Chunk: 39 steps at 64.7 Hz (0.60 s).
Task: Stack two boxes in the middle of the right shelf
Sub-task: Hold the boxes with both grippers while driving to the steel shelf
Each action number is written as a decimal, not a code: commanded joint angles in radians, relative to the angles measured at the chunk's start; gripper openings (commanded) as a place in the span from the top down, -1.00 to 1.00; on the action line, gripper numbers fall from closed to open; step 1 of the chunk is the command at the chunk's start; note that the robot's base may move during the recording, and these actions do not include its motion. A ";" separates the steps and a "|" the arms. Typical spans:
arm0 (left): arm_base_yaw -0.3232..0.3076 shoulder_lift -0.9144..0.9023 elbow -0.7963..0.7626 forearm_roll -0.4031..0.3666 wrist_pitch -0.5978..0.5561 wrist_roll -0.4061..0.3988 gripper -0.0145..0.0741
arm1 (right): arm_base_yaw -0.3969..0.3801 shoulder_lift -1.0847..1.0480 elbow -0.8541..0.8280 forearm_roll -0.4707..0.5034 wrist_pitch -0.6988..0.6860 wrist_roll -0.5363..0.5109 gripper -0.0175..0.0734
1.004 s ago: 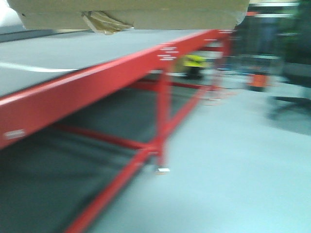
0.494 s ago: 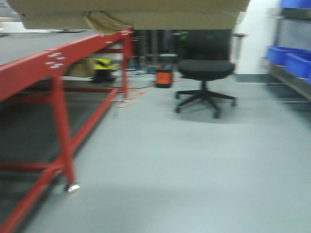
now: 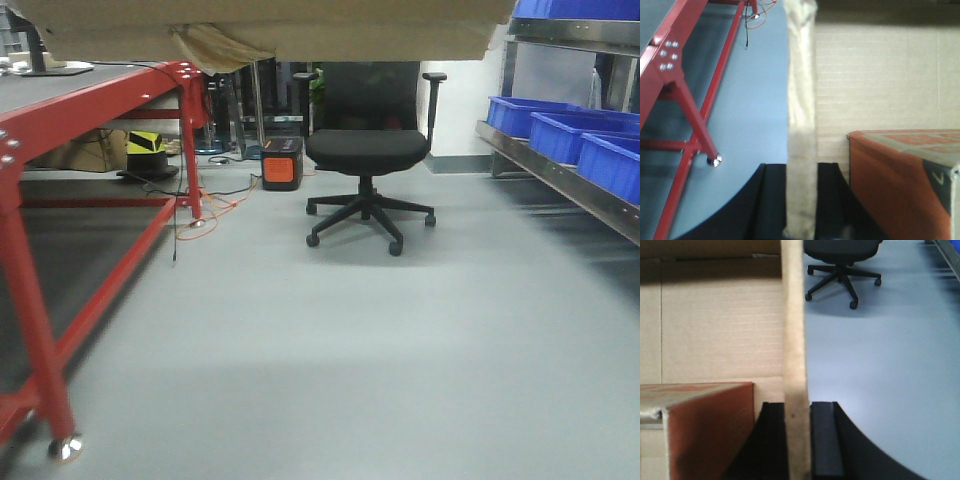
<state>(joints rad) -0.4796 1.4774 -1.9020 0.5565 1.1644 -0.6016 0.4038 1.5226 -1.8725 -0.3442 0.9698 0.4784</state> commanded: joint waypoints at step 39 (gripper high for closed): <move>0.003 -0.008 -0.014 0.057 -0.005 -0.008 0.92 | -0.007 -0.020 -0.012 -0.064 -0.043 -0.002 0.95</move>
<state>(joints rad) -0.4796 1.4774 -1.9020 0.5585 1.1657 -0.6016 0.4038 1.5226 -1.8725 -0.3442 0.9665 0.4784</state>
